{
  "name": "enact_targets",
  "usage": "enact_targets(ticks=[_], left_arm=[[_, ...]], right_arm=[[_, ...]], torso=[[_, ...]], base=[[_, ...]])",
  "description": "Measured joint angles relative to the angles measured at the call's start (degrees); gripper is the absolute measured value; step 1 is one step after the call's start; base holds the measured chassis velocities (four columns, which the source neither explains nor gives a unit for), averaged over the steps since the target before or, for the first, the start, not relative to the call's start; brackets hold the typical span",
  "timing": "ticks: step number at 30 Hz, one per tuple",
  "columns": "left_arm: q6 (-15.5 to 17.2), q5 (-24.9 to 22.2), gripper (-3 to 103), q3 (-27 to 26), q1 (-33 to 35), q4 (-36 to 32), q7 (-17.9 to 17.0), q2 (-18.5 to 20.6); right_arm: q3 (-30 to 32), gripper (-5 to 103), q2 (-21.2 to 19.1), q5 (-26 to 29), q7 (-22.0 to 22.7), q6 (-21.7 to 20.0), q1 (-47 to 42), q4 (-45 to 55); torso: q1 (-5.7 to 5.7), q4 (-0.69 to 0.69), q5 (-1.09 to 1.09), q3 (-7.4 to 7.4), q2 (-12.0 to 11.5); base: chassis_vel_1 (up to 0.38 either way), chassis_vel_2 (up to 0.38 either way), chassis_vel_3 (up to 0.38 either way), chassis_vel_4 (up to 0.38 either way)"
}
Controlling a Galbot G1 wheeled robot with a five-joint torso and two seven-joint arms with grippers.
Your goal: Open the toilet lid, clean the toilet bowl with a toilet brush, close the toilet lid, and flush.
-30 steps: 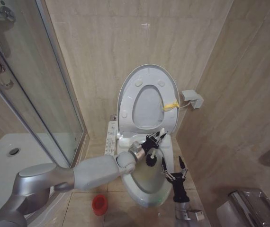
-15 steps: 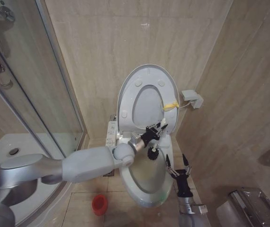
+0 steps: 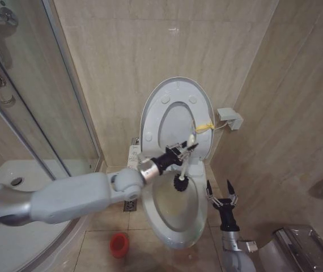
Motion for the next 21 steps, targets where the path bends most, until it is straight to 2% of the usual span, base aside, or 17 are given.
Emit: enact_targets(ticks=[1,4,5,7,9,10,13,14,15,17,18,20,21], left_arm=[[0.0,0.0,20,0.0,0.0,0.0,0.0,0.0],[0.0,-2.6,20,-2.0,-1.4,-5.7,0.0,6.2],[0.0,-2.6,20,-2.0,-1.4,-5.7,0.0,6.2],[0.2,-3.1,20,-3.2,-1.6,-8.9,0.0,11.4],[1.0,-3.3,20,-7.0,1.4,-13.9,0.1,19.2],[1.0,-3.3,20,-7.0,1.4,-13.9,0.1,19.2],[1.4,-1.3,20,-15.7,11.0,-17.7,1.3,26.2],[1.4,-1.3,20,-15.7,11.0,-17.7,1.3,26.2],[1.5,0.1,20,-20.2,15.1,-19.1,1.6,28.2],[1.7,4.1,20,-28.0,24.6,-21.8,1.3,32.0],[1.7,4.1,20,-28.0,24.6,-21.8,1.3,32.0],[2.6,8.1,20,-39.6,37.1,-24.1,-1.2,33.8],[2.6,8.1,20,-39.6,37.1,-24.1,-1.2,33.8]], right_arm=[[0.0,100,0.0,0.0,0.0,0.0,0.0,0.0],[-0.6,100,-0.9,-0.1,0.2,0.1,0.4,-0.2],[-0.6,100,-0.9,-0.1,0.2,0.1,0.4,-0.2],[-1.0,100,-1.1,-0.1,0.4,0.1,-0.1,0.6],[-1.4,100,-1.2,-0.1,0.7,0.3,-1.5,2.9],[-1.4,100,-1.2,-0.1,0.7,0.3,-1.5,2.9],[-2.0,100,-1.5,-0.3,0.9,0.3,-0.9,2.9],[-2.0,100,-1.5,-0.3,0.9,0.3,-0.9,2.9],[-2.4,100,-1.6,-0.3,0.9,0.3,-0.7,2.7],[-2.9,100,-1.8,-0.3,0.9,0.3,-0.1,2.1],[-2.9,100,-1.8,-0.3,0.9,0.3,-0.1,2.1],[-3.4,100,-1.6,-0.5,0.9,0.5,-0.1,2.1],[-3.4,100,-1.6,-0.5,0.9,0.5,-0.1,2.1]], torso=[[0.0,0.0,0.0,0.0,0.0],[0.0,-0.03,0.01,0.0,0.0],[0.0,-0.03,0.01,0.0,0.0],[0.0,-0.05,0.01,0.0,0.0],[0.0,-0.01,0.0,0.0,0.0],[0.0,-0.01,0.0,0.0,0.0],[-0.01,0.02,-0.03,0.0,0.0],[-0.01,0.02,-0.03,0.0,0.0],[0.0,-0.02,-0.05,0.0,0.0],[-0.01,0.0,0.03,-0.01,0.0],[-0.01,0.0,0.03,-0.01,0.0],[-0.01,-0.03,-0.01,-0.01,0.0],[-0.01,-0.03,-0.01,-0.01,0.0]], base=[[0.0,0.0,0.0,0.0],[0.0,0.0,0.0,0.0],[0.0,0.0,0.0,0.0],[0.0,0.0,0.0,0.0],[0.0,0.0,0.0,0.0],[0.0,0.0,0.0,0.0],[0.0,0.0,0.0,0.0],[0.0,0.0,0.0,0.0],[0.0,0.0,0.0,0.0],[0.0,0.0,0.0,0.0],[0.0,0.0,0.0,0.0],[0.0,0.0,0.0,0.0],[0.0,0.0,0.0,0.0]])
